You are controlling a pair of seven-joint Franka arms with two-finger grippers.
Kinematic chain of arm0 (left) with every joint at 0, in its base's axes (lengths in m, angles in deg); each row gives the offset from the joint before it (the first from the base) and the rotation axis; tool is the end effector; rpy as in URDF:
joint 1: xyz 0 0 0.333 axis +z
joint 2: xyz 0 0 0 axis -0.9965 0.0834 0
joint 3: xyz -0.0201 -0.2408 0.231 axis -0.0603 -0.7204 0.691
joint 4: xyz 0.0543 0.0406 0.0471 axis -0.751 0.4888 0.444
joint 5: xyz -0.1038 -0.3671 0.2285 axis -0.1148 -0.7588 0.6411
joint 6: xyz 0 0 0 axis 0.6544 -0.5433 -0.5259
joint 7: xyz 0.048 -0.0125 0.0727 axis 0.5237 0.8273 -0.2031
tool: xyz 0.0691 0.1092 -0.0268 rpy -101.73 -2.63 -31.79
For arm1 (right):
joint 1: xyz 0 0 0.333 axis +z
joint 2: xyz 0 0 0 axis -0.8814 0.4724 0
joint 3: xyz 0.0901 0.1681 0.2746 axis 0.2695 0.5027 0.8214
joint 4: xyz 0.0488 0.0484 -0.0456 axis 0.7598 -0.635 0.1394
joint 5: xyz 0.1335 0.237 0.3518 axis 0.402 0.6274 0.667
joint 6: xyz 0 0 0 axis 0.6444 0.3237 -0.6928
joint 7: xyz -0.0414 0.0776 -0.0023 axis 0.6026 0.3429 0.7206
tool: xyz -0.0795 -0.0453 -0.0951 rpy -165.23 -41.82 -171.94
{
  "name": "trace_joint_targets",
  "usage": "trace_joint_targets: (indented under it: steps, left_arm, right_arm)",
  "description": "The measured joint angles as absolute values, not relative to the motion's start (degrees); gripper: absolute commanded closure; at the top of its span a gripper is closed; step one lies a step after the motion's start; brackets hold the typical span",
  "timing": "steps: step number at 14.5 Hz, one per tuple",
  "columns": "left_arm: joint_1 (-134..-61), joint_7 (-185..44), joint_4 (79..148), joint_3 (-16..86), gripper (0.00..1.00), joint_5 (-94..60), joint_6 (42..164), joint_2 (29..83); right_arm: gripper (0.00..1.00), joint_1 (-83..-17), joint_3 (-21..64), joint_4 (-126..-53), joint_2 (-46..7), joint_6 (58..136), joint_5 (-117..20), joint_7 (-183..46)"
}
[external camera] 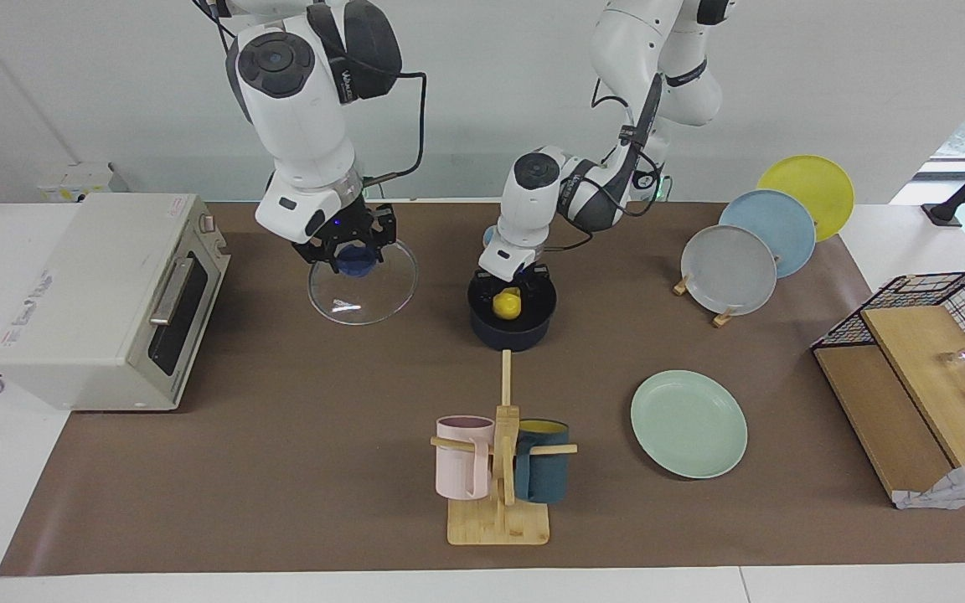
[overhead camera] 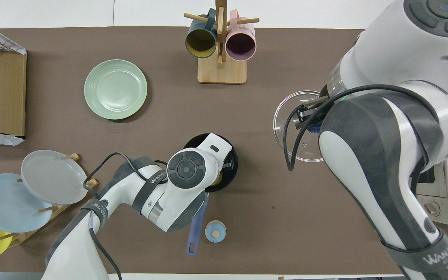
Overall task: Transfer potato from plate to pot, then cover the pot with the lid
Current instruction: 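Withdraw the left gripper while the right gripper carries the lid toward the pot, then lower the glass lid onto the black pot with the right gripper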
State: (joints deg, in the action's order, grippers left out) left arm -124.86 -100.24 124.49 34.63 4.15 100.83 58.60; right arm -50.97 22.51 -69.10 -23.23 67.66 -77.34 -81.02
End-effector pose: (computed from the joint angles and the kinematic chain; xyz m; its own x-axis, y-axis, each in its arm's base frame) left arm 0.4592 -0.4293 0.2854 0.9959 0.0909 0.0035 0.0902 -0.9918 0.0903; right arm 0.6265 0.2140 0.5537 0.9619 0.2484 -0.1141 0.2439 -0.9684 -0.0520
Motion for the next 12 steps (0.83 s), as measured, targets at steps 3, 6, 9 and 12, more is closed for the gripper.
trace_joint_targets:
  steps: [3, 6, 9, 12]
  left_arm:
    - [-119.1, -96.9, 112.9, 35.1, 0.00, 4.0, 82.9, 56.0]
    - [-111.6, -91.4, 104.8, 35.4, 0.00, 3.6, 73.0, 52.1]
    - [-102.9, -81.2, 104.1, 35.8, 0.00, 3.5, 67.6, 47.5]
    - [-93.9, -67.1, 104.0, 36.1, 0.00, 3.4, 63.5, 44.9]
  right_arm:
    - [1.00, -50.3, 22.5, -69.1, -23.3, 67.7, -77.3, -81.5]
    - [1.00, -50.4, 22.5, -69.1, -23.3, 67.9, -77.3, -81.6]
    - [1.00, -49.0, 22.6, -69.1, -23.2, 68.1, -77.3, -85.3]
    - [1.00, -41.8, 22.7, -68.9, -22.0, 71.9, -77.3, -96.1]
